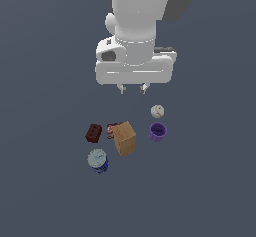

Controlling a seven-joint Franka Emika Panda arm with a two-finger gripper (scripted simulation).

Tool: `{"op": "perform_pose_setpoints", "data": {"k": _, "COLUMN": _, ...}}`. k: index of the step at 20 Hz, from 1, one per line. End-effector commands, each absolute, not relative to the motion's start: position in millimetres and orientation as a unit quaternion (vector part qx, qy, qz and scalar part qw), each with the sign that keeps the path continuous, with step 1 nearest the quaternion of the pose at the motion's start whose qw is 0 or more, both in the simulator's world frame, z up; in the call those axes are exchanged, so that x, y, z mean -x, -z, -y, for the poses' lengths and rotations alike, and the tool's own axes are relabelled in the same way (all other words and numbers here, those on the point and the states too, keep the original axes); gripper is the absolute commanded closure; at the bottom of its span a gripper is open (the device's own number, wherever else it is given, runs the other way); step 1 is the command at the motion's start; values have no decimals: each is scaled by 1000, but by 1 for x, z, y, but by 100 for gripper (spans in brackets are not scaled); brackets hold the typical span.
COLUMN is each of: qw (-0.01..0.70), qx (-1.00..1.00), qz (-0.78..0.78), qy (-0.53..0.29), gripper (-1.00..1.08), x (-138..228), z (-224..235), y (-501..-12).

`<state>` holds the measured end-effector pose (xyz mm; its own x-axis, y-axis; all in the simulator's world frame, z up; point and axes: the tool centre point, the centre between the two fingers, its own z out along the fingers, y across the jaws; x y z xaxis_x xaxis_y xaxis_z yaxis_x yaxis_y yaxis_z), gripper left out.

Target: Pick up a designated object from a clutter of objects.

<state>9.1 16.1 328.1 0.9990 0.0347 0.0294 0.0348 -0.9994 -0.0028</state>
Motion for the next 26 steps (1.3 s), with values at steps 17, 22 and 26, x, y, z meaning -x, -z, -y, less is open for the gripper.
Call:
{"op": "perform_pose_setpoints", "data": {"k": 17, "qw": -11, "qx": 978, "qz": 208, "qy": 7, "gripper": -20, "x": -33, "z": -55, "y": -240}}
{"op": "perform_pose_setpoints", "data": {"k": 22, "qw": -12, "qx": 956, "qz": 293, "qy": 4, "gripper": -20, "x": -38, "z": -74, "y": -199}}
{"op": "perform_pose_setpoints", "data": {"k": 26, "qw": -10, "qx": 933, "qz": 359, "qy": 2, "gripper": -20, "x": -38, "z": -90, "y": -167}}
